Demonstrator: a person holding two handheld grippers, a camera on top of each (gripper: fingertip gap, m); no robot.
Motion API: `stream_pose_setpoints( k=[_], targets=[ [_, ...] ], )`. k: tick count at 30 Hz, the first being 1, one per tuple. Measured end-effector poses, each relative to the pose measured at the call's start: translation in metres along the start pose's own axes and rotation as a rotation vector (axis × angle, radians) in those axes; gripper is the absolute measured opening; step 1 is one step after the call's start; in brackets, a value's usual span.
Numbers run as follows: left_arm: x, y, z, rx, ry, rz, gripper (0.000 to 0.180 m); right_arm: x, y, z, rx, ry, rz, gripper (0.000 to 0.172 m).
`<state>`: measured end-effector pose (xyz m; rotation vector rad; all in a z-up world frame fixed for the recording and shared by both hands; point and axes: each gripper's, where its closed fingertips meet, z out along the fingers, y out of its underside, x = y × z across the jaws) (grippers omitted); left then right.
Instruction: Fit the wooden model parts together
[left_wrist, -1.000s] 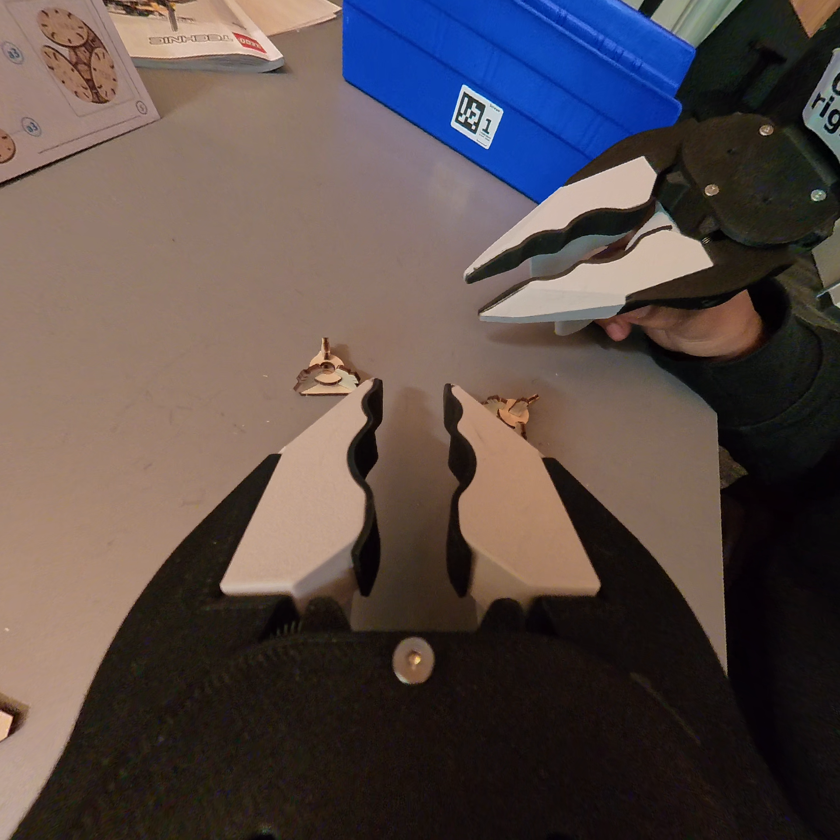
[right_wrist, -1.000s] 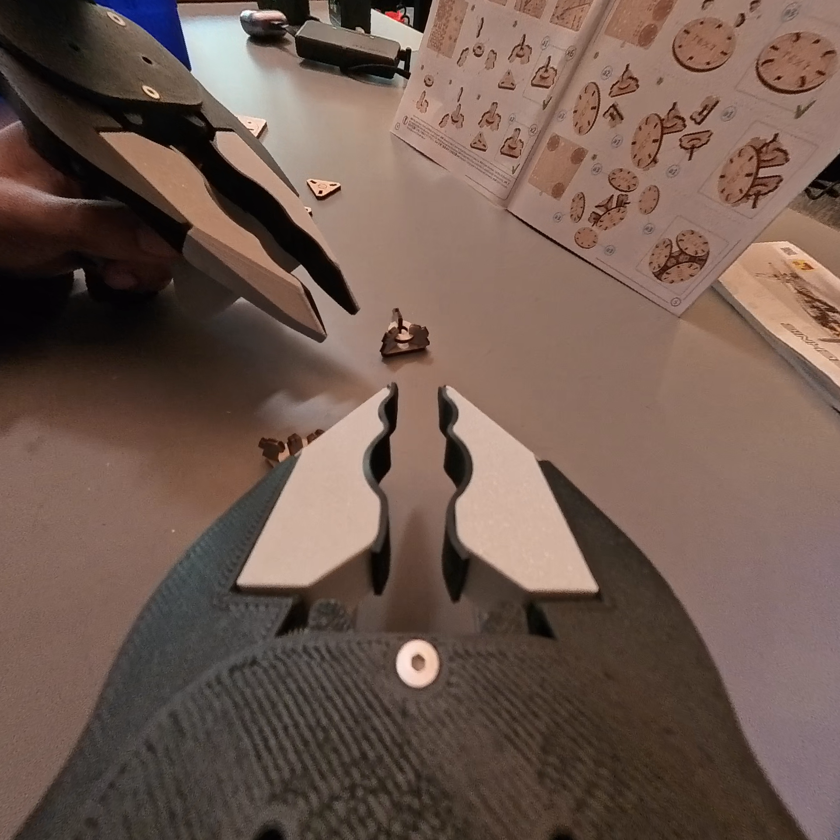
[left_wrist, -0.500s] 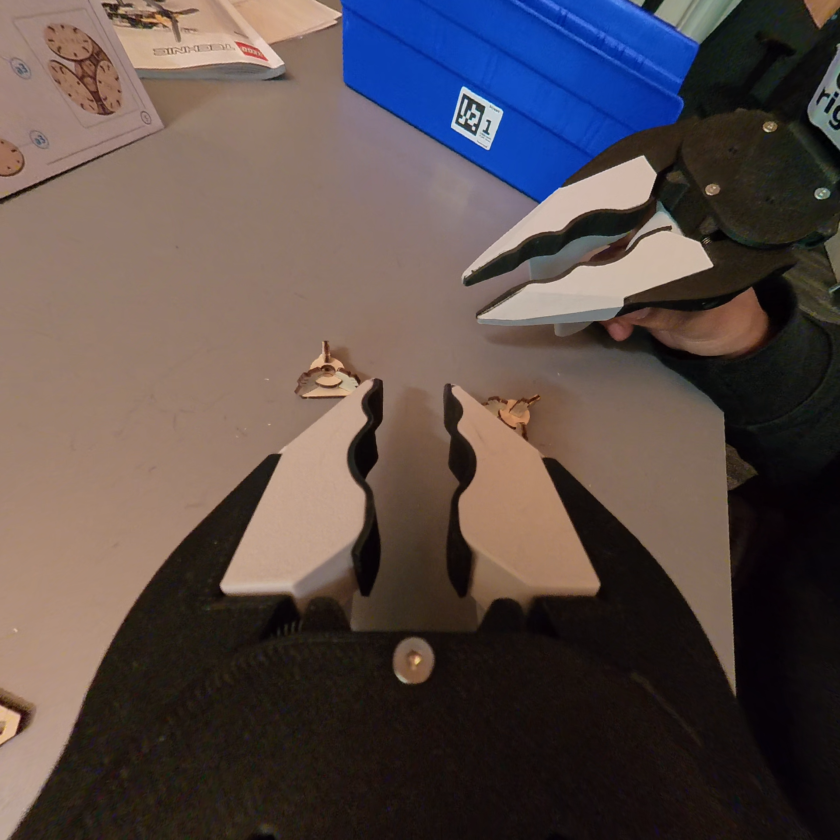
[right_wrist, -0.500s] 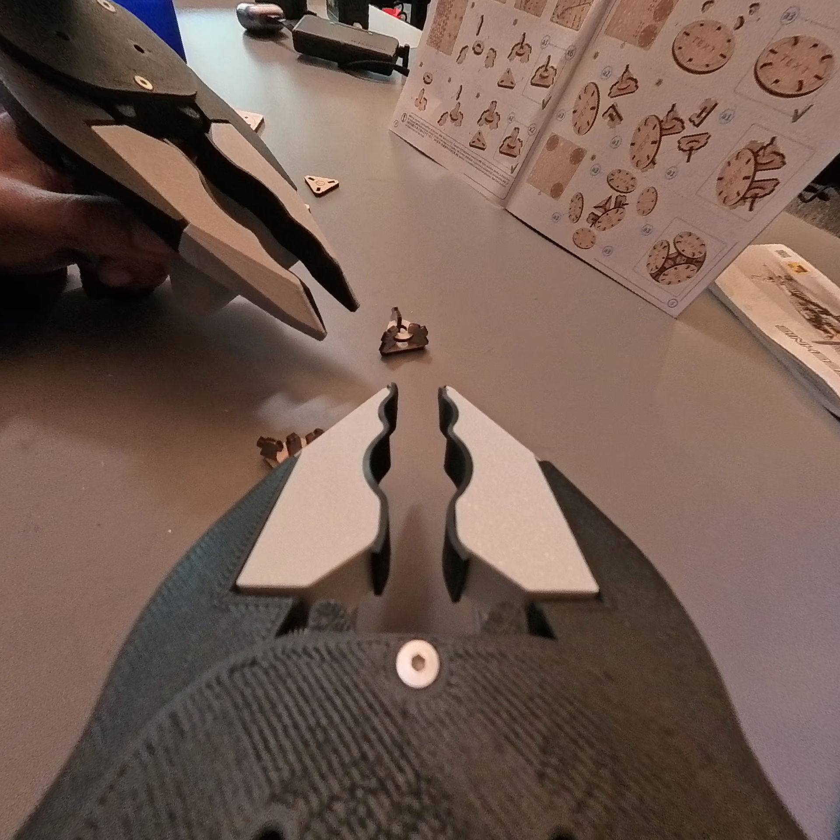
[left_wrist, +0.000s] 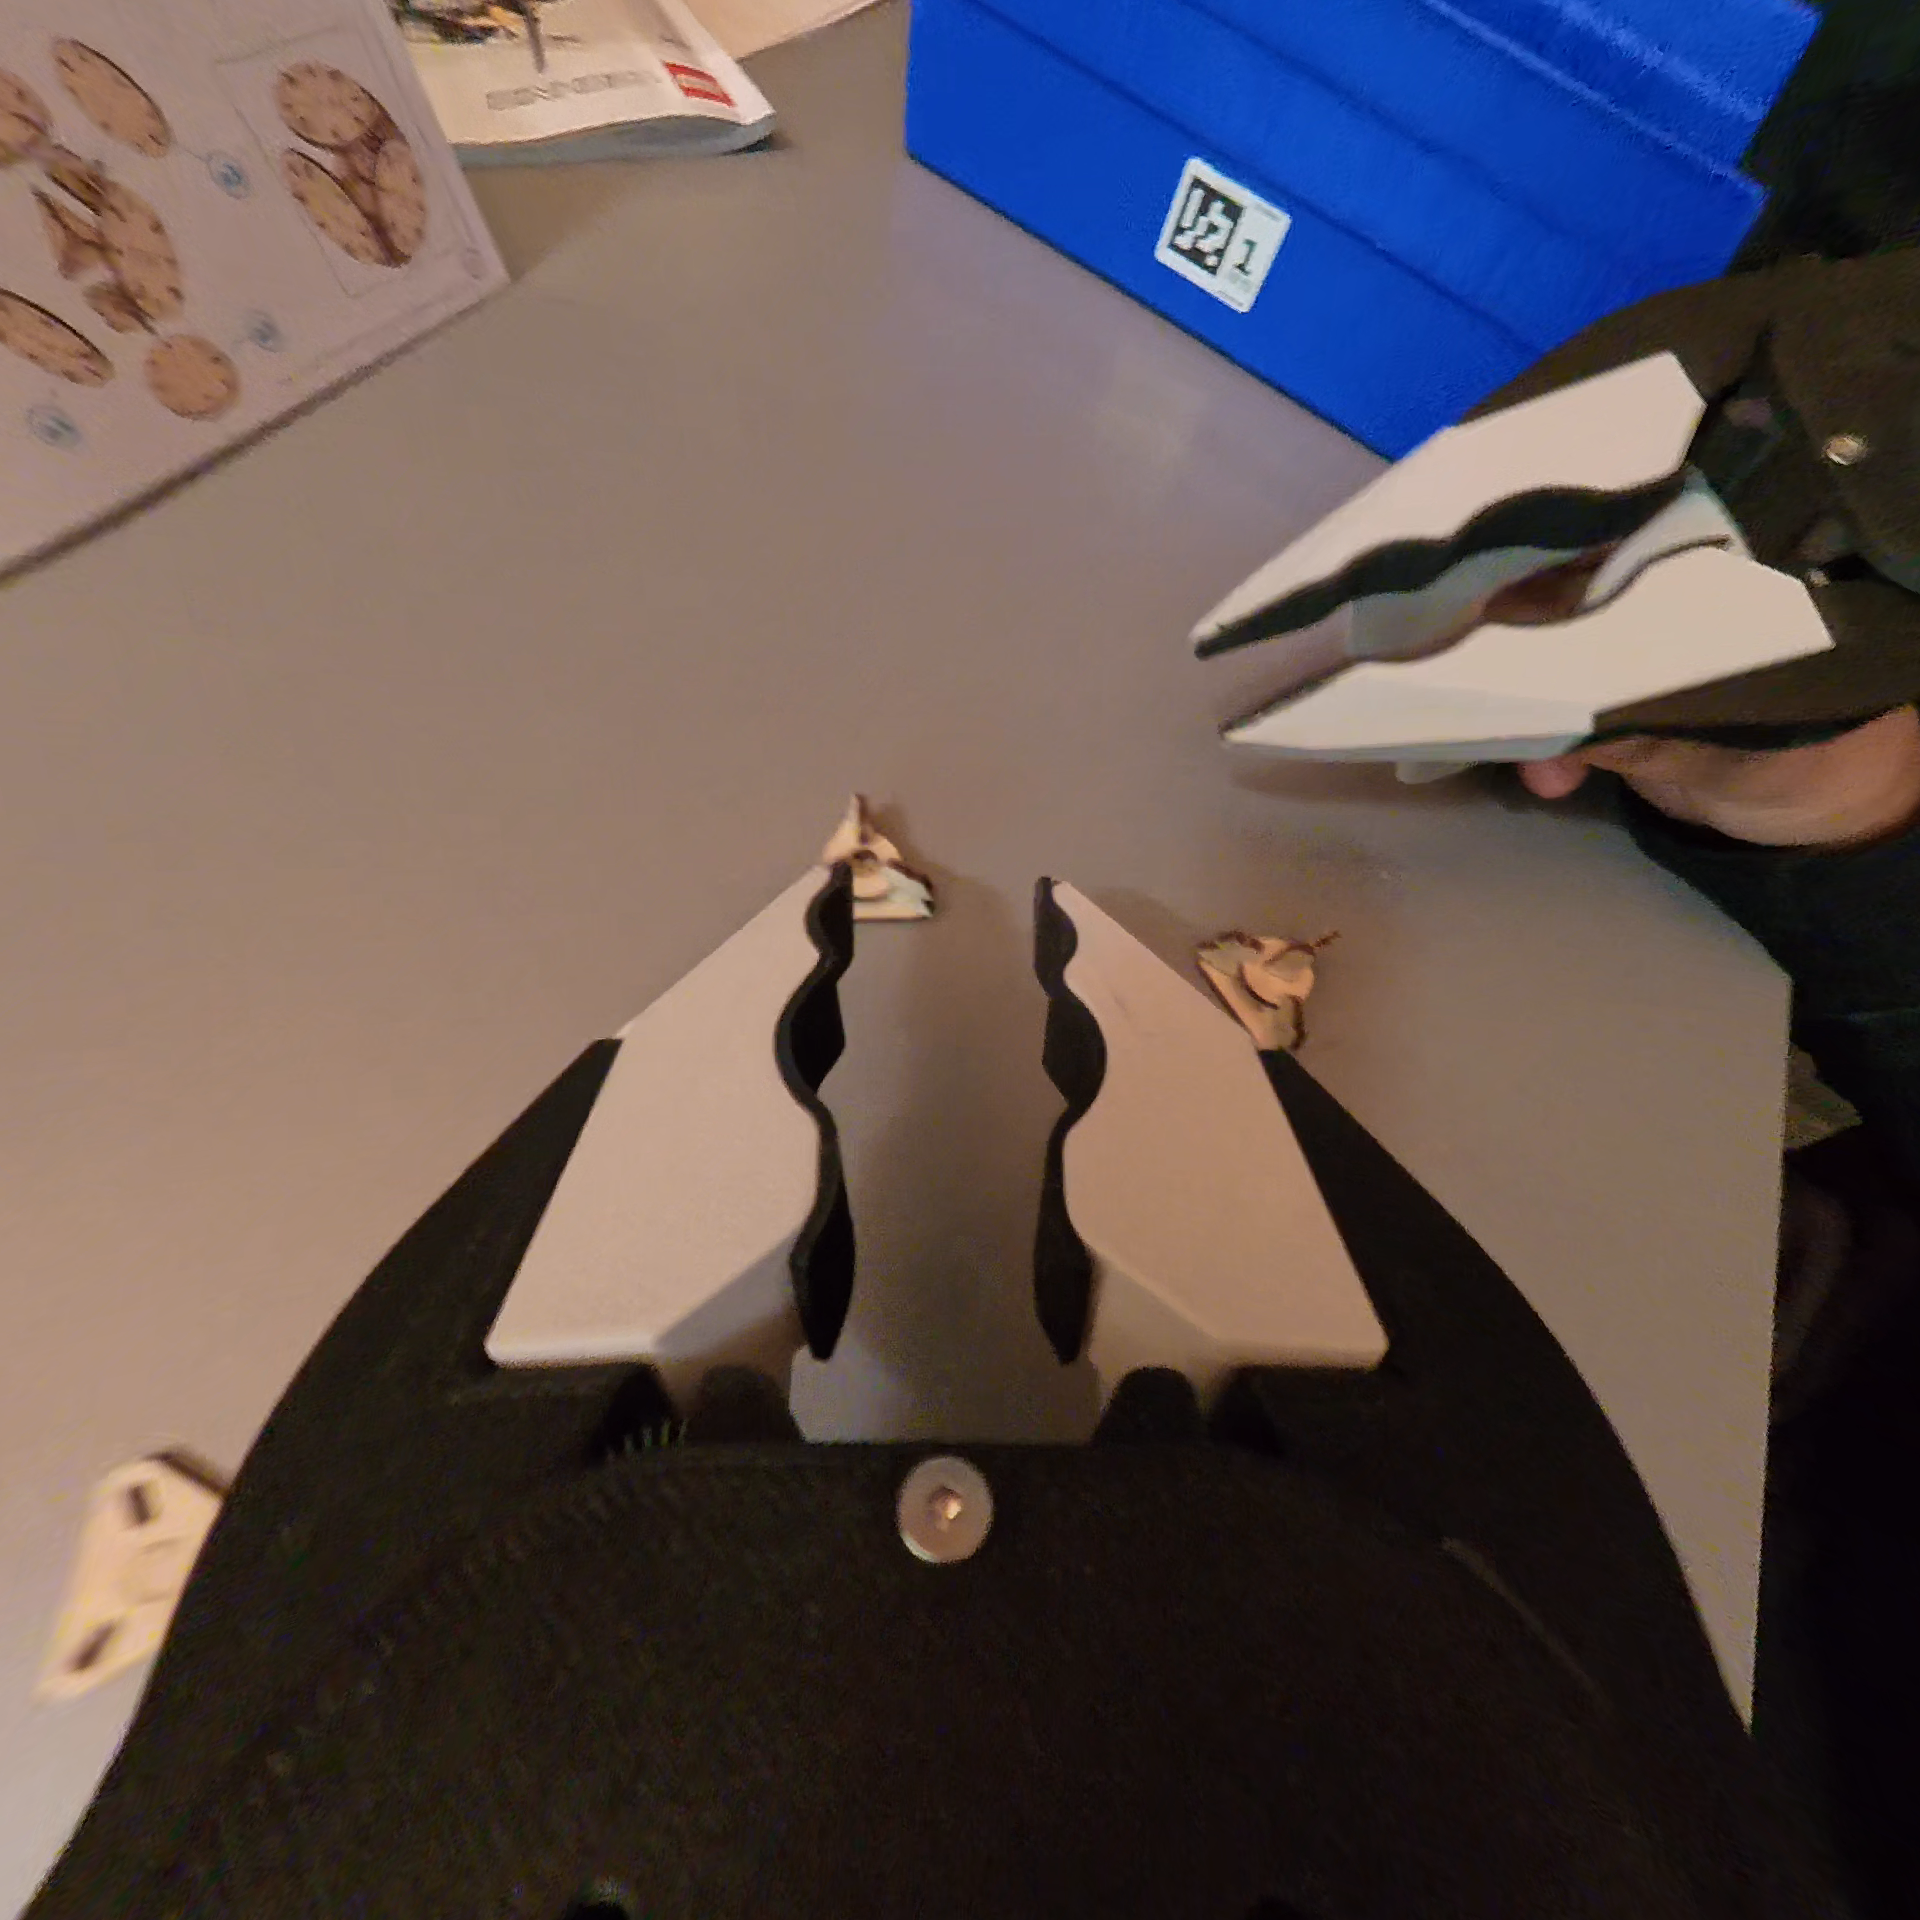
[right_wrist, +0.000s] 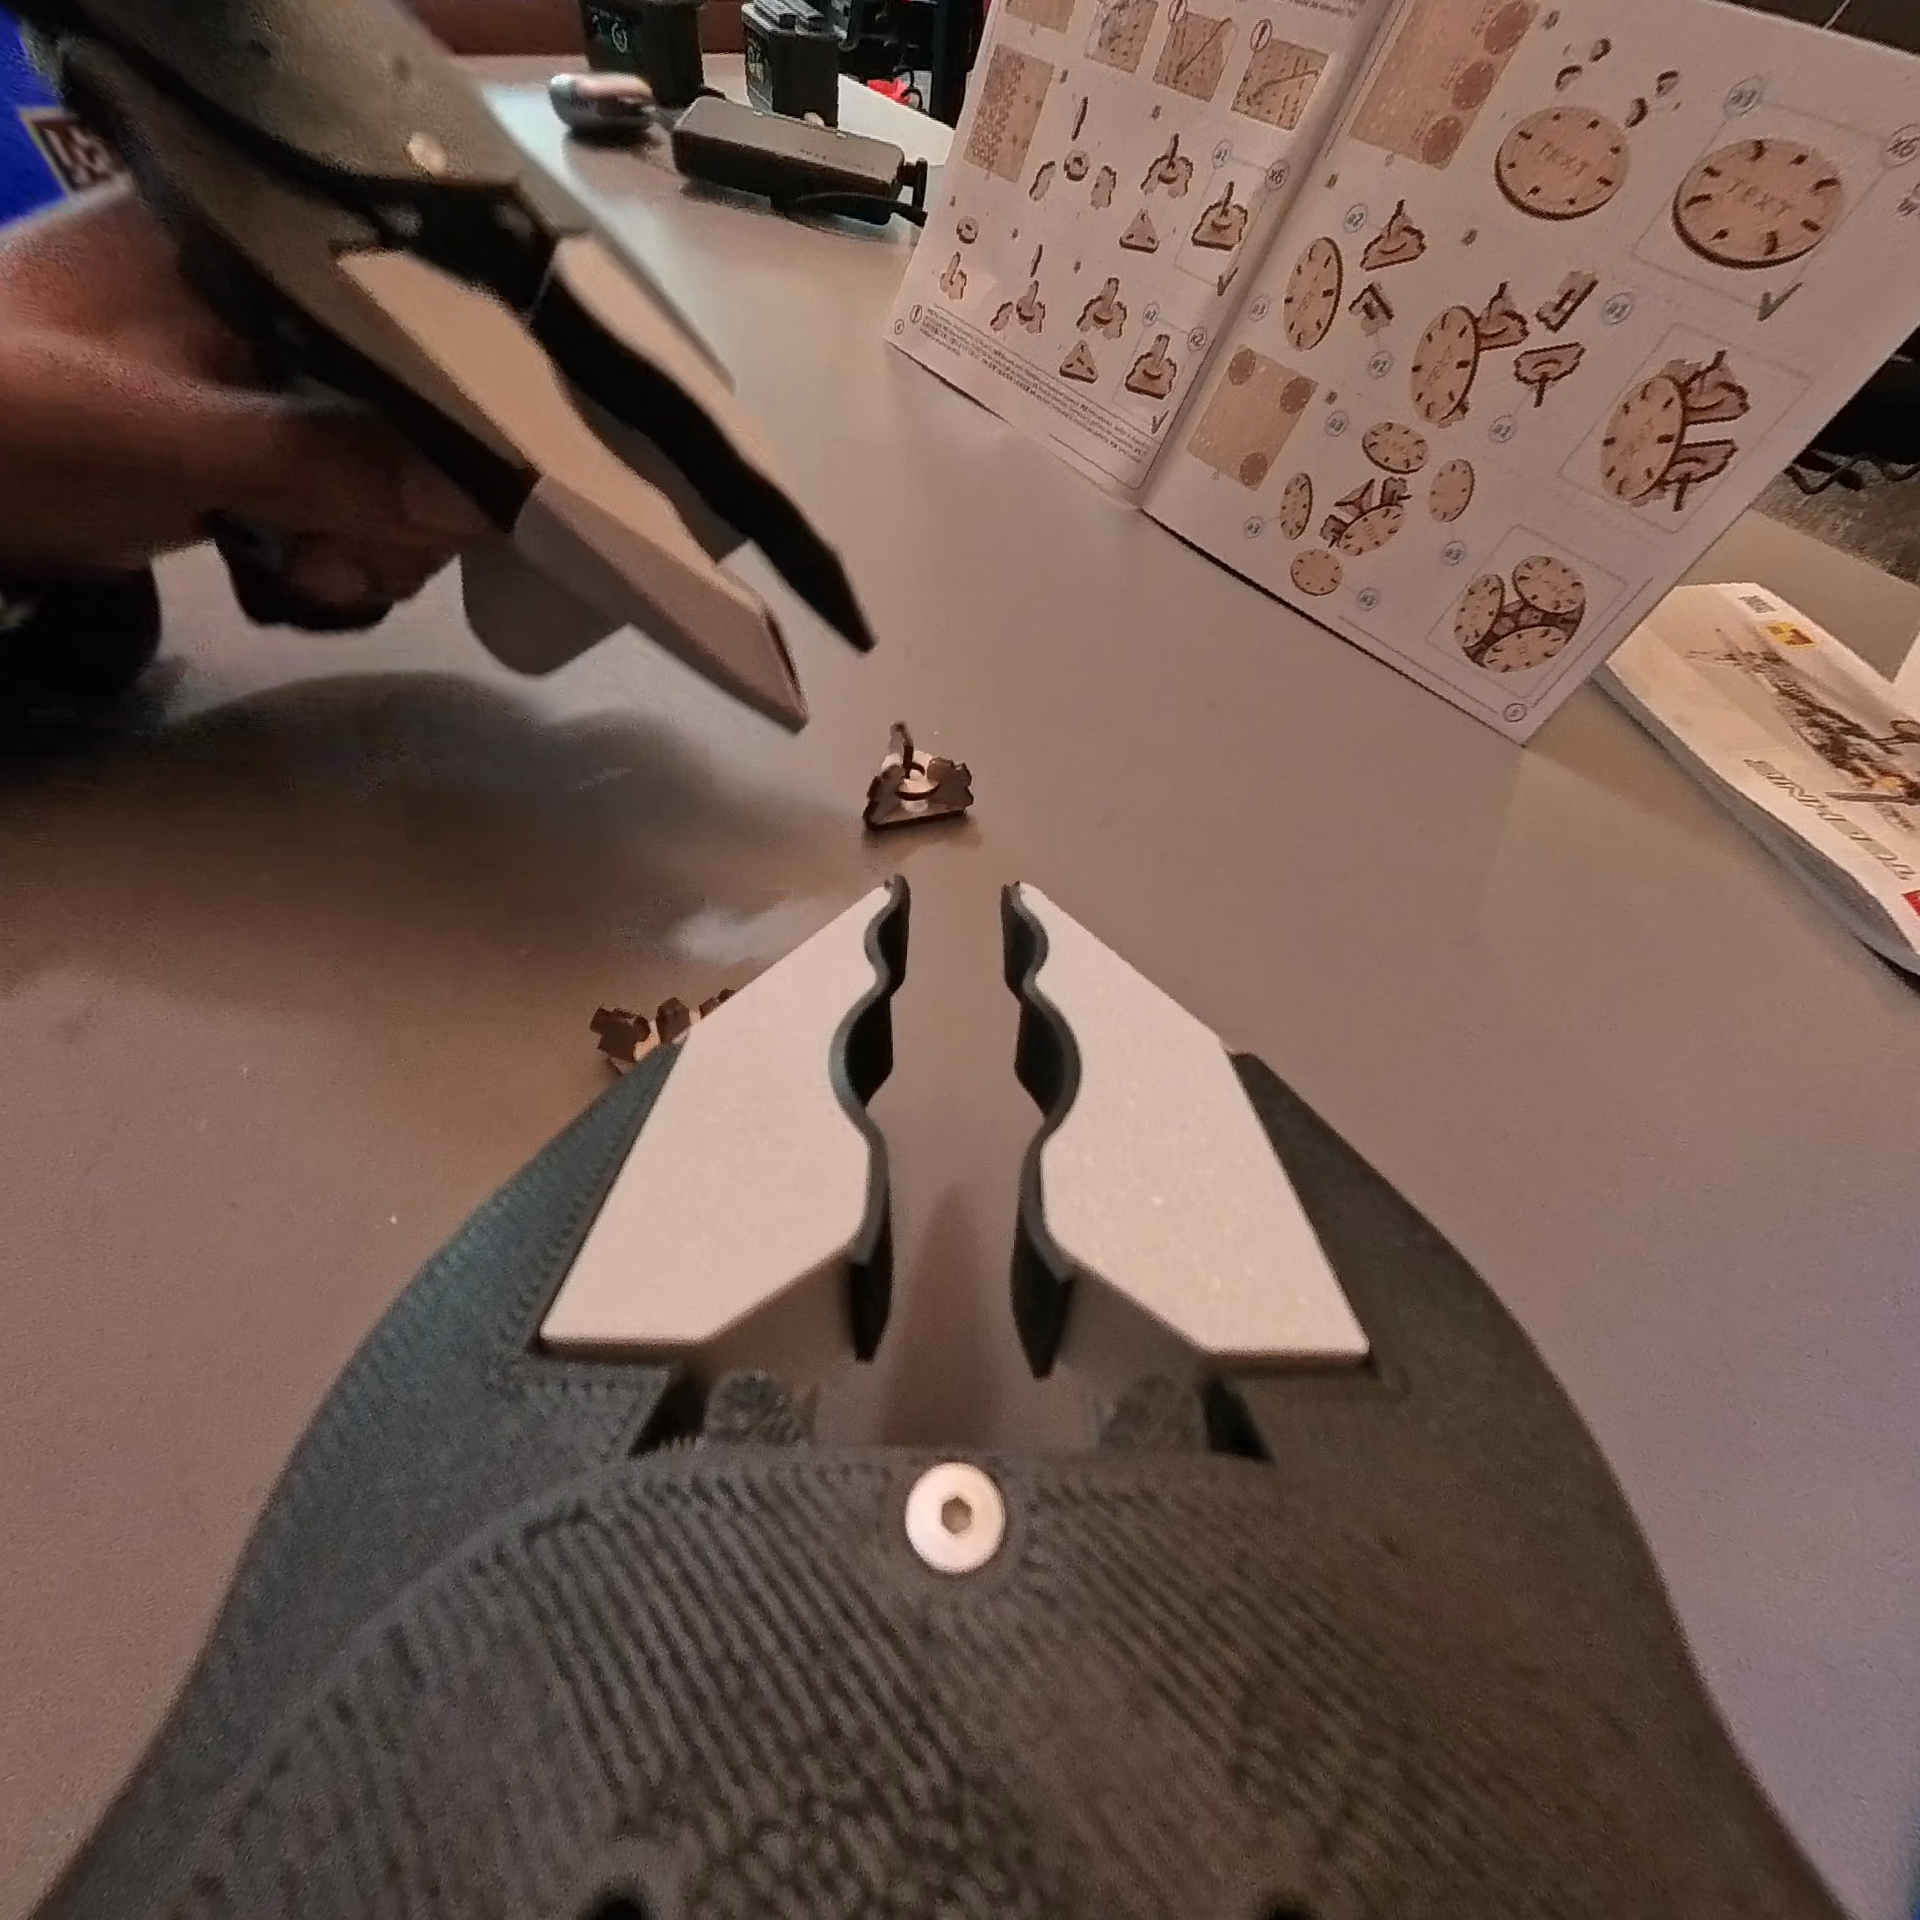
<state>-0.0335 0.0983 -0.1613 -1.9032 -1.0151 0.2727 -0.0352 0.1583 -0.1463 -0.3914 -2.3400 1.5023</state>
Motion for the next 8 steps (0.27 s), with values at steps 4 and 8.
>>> stream_pose_setpoints(
  k=[4,8],
  targets=[
    [-0.022,-0.042,-0.007,-0.123,-0.098,0.165,0.035,0.000,0.001,0.001,-0.006,-0.002,0.006,0.017],
    [-0.062,-0.083,-0.008,-0.433,-0.437,0.643,0.008,0.002,0.004,0.004,-0.032,-0.007,0.028,0.016]
  ],
)
